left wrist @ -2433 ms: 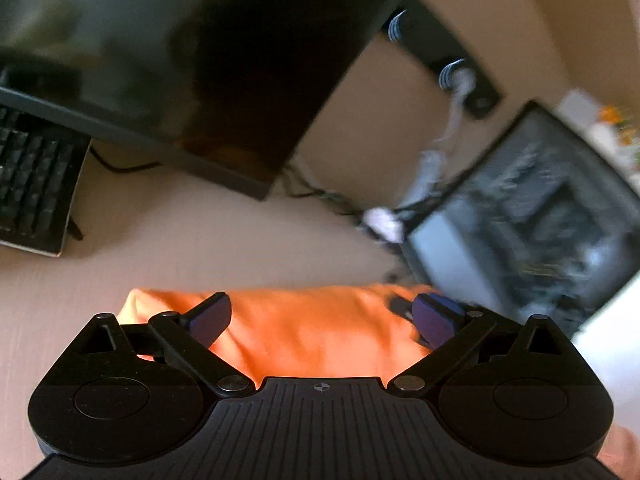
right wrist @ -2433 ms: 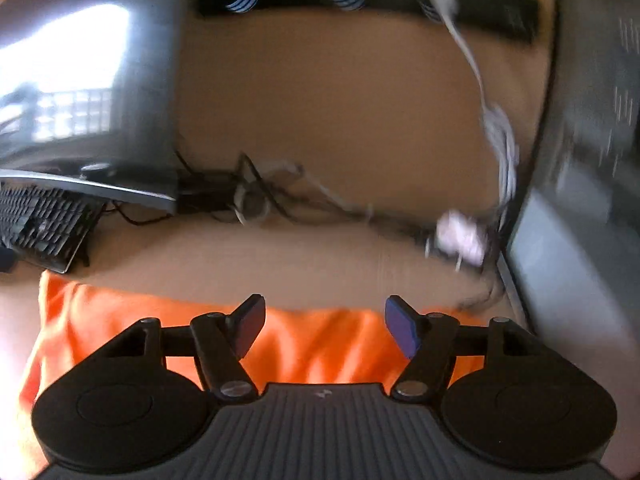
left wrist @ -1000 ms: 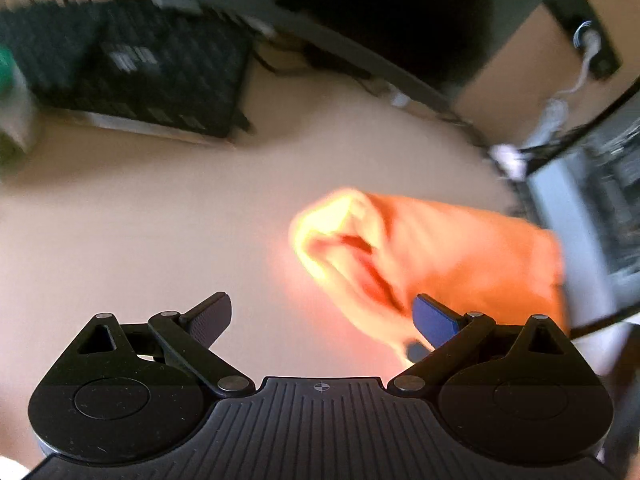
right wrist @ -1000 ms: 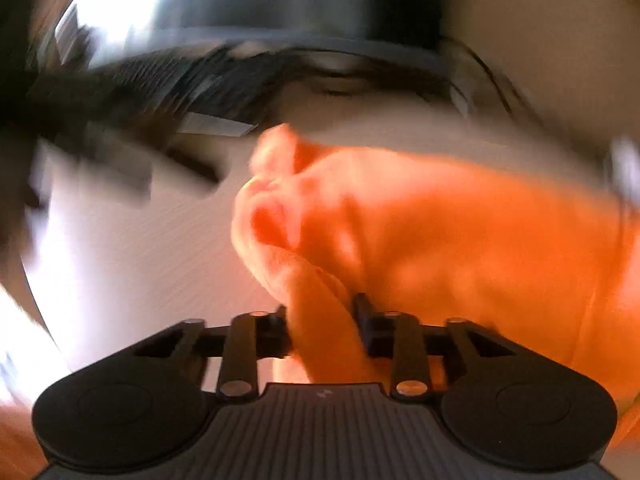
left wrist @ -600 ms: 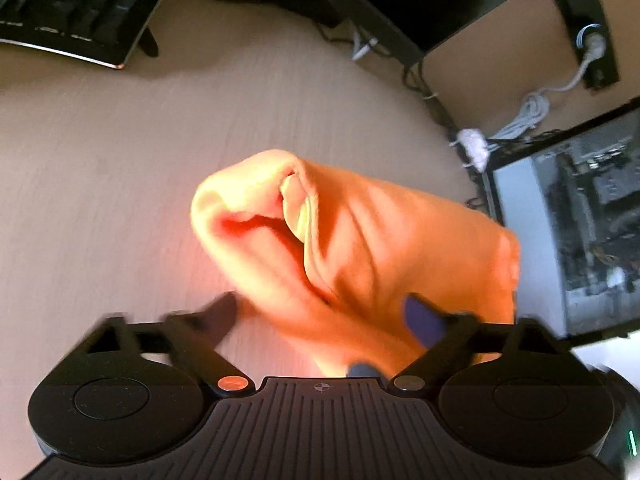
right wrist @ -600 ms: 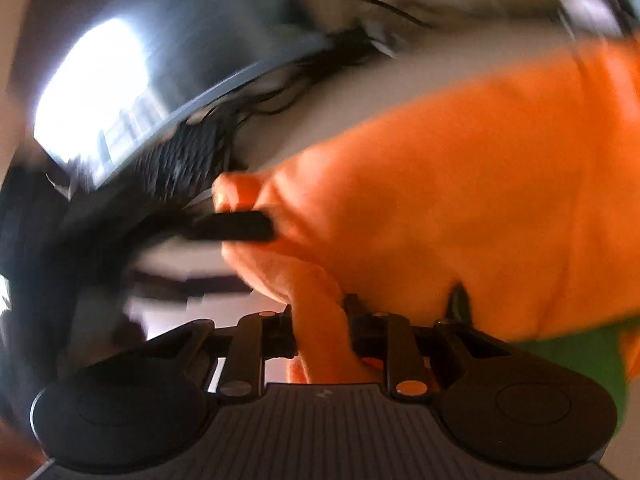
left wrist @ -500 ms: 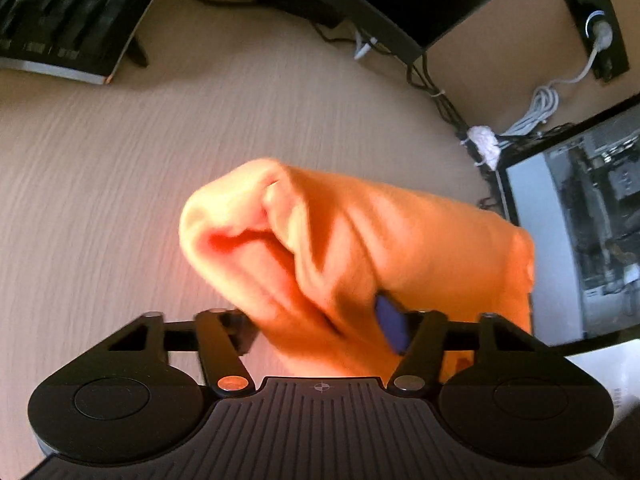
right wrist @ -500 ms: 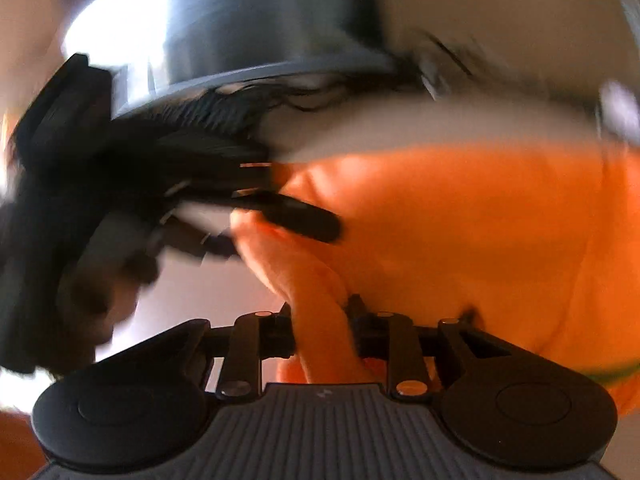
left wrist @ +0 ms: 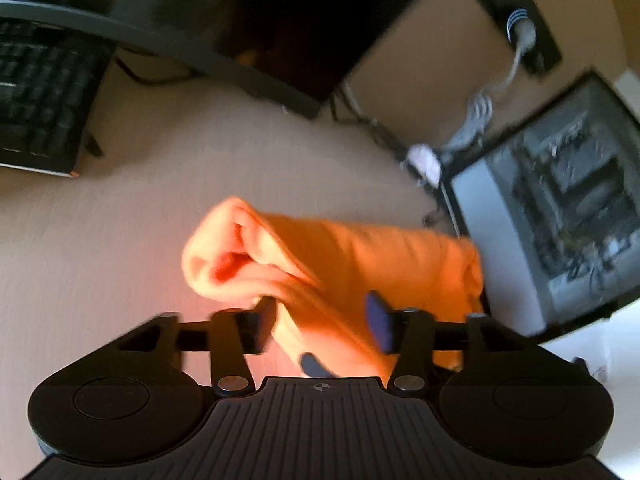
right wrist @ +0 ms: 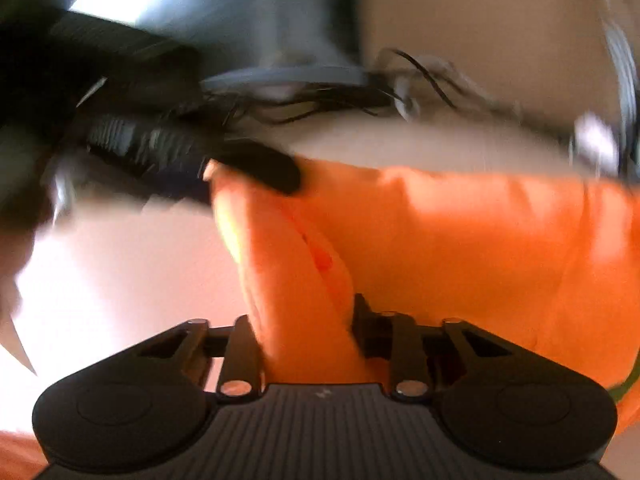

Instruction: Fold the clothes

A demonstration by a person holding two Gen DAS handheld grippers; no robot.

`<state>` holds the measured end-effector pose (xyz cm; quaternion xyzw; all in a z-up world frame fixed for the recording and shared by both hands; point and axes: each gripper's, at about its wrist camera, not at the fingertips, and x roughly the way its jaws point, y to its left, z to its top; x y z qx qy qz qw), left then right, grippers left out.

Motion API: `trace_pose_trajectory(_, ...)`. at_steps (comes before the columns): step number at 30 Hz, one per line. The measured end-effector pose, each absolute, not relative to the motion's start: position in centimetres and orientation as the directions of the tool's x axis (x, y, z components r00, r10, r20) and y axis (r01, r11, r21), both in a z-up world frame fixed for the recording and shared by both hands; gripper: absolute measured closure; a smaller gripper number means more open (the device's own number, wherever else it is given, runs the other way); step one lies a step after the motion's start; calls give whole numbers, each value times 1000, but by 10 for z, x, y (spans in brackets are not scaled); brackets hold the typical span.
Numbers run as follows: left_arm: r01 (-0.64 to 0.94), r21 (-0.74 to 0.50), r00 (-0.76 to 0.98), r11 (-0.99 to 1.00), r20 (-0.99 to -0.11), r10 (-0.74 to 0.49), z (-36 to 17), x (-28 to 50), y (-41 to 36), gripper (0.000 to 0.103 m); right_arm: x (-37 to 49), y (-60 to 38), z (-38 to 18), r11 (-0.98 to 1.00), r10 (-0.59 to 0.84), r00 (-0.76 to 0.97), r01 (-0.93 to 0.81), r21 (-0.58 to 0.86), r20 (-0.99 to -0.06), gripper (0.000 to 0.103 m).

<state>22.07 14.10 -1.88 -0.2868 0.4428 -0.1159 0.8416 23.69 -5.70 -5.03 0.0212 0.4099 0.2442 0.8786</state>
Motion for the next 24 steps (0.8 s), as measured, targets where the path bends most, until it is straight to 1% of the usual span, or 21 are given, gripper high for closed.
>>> trace_pose_trajectory(1, -93, -584, 598, 807, -681, -424, -19, 219, 149, 21, 239, -60, -48, 878, 456, 540, -400, 261, -707, 82)
trace_pose_trajectory(2, -126, -584, 611, 802, -683, -401, -20, 218, 157, 15, 238, -60, -46, 879, 453, 545, -404, 252, -706, 83)
trace_pose_trajectory(5, -229, -613, 598, 756, -702, -387, -34, 226, 169, 9, 224, -50, -43, 870, 423, 574, -472, 138, -701, 84)
trace_pose_trajectory(8, -319, -629, 570, 709, -725, -386, -53, 234, 173, 9, 212, -36, -42, 828, 429, 580, -559, 44, -693, 85)
trace_pose_trajectory(9, -351, -612, 570, 709, -740, -357, -57, 236, 172, 11, 207, -32, -41, 810, 436, 577, -585, 22, -691, 86)
trace_pose_trajectory(10, -369, -582, 574, 724, -756, -315, -59, 237, 170, 25, 204, -29, -38, 796, 438, 580, -606, -4, -687, 86)
trace_pose_trajectory(11, -364, -540, 580, 759, -769, -269, -58, 239, 166, 50, 201, -26, -35, 781, 440, 586, -623, -32, -681, 86)
trace_pose_trajectory(12, -347, -492, 585, 798, -779, -226, -53, 242, 163, 57, 198, -24, -31, 766, 441, 592, -640, -60, -675, 87)
trace_pose_trajectory(13, -325, -454, 598, 830, -778, -192, -45, 242, 161, 68, 196, -24, -27, 758, 452, 590, -650, -61, -668, 87)
trace_pose_trajectory(14, -289, -422, 620, 860, -766, -167, -33, 244, 156, 74, 194, -26, -22, 752, 467, 586, -657, -52, -662, 87)
trace_pose_trajectory(17, -130, -313, 708, 941, -694, -132, 9, 249, 131, 75, 202, -51, -1, 767, 564, 548, -624, 148, -618, 87)
trace_pose_trajectory(18, -58, -256, 736, 965, -664, -131, 23, 253, 117, 74, 208, -61, 5, 766, 598, 533, -599, 233, -598, 87)
trace_pose_trajectory(19, 14, -205, 755, 979, -640, -145, 35, 258, 103, 70, 214, -75, 9, 761, 631, 521, -558, 330, -575, 87)
trace_pose_trajectory(20, 76, -179, 768, 981, -616, -172, 43, 261, 91, 58, 221, -90, 11, 748, 661, 511, -508, 428, -549, 87)
trace_pose_trajectory(21, 129, -188, 778, 974, -590, -217, 50, 264, 82, 50, 228, -105, 10, 735, 678, 509, -453, 505, -530, 87)
trace_pose_trajectory(22, 178, -204, 783, 963, -564, -264, 56, 266, 74, 36, 235, -119, 4, 725, 683, 513, -391, 567, -519, 87)
trace_pose_trajectory(23, 207, -241, 783, 948, -540, -308, 60, 269, 71, 27, 241, -135, -5, 718, 677, 524, -314, 622, -517, 87)
trace_pose_trajectory(24, 216, -277, 785, 936, -521, -335, 64, 269, 70, 23, 247, -151, -16, 709, 666, 534, -236, 664, -521, 87)
